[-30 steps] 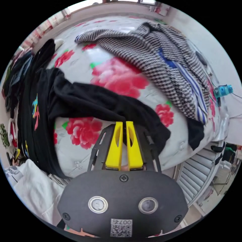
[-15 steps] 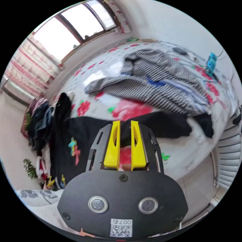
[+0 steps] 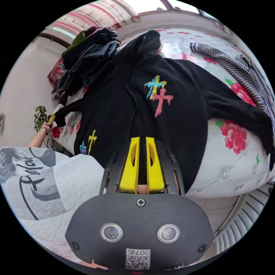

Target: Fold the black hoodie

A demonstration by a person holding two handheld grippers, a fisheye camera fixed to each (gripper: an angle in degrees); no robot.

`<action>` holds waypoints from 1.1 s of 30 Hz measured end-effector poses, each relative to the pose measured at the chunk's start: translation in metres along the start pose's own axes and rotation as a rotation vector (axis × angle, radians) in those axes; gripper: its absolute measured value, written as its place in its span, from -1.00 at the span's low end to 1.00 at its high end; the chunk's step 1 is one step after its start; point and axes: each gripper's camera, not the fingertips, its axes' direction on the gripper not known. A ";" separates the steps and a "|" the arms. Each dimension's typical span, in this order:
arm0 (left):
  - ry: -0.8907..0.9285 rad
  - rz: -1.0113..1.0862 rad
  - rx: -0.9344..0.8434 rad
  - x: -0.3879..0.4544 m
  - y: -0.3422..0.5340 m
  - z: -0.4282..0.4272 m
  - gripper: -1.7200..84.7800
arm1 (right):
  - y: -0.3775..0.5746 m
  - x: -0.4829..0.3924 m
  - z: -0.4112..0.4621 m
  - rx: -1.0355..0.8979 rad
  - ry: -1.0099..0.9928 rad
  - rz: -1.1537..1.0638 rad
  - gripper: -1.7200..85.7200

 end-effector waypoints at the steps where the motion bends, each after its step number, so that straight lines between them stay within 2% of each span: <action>1: 0.016 0.103 -0.028 0.030 -0.011 0.003 -0.97 | 0.004 -0.007 0.001 -0.007 0.009 -0.002 -0.94; 4: -0.011 0.332 -0.096 0.091 -0.006 0.025 -0.97 | 0.017 -0.015 0.001 0.007 -0.022 0.036 -0.95; 6: -0.041 0.407 -0.102 0.109 0.018 0.039 -0.97 | 0.027 -0.015 0.004 0.008 -0.051 0.076 -0.95; 8: 0.021 0.461 -0.108 0.123 0.053 0.049 -0.97 | 0.043 -0.012 -0.002 0.045 -0.067 0.139 -0.95; 11: 0.201 0.716 -0.176 0.189 0.134 0.059 -0.97 | 0.063 -0.003 -0.027 0.119 -0.090 0.212 -0.94; 13: 0.405 1.063 -0.342 0.269 0.235 0.065 -0.95 | 0.073 0.006 -0.046 0.168 -0.080 0.254 -0.93; 14: 0.454 1.161 -0.405 0.287 0.266 0.067 -0.94 | 0.079 0.012 -0.058 0.198 -0.067 0.280 -0.93; 16: 0.638 1.459 -0.760 0.325 0.397 0.082 -0.84 | 0.087 0.021 -0.070 0.231 -0.046 0.315 -0.91; 18: 0.685 1.604 -0.983 0.316 0.486 0.094 -0.75 | 0.095 0.031 -0.078 0.249 -0.035 0.353 -0.89; 21: 0.496 1.766 -1.176 0.262 0.588 0.117 -0.72 | 0.115 0.048 -0.088 0.282 -0.028 0.422 -0.86; 24: 0.272 1.800 -1.220 0.200 0.630 0.134 -0.73 | 0.135 0.069 -0.091 0.290 -0.039 0.486 -0.84; 28: 0.008 1.648 -1.248 0.140 0.625 0.165 -0.73 | 0.132 0.106 -0.095 0.307 -0.060 0.540 -0.81; 33: -0.147 1.525 -1.188 0.112 0.610 0.199 -0.73 | 0.075 0.140 -0.093 0.314 -0.073 0.499 -0.80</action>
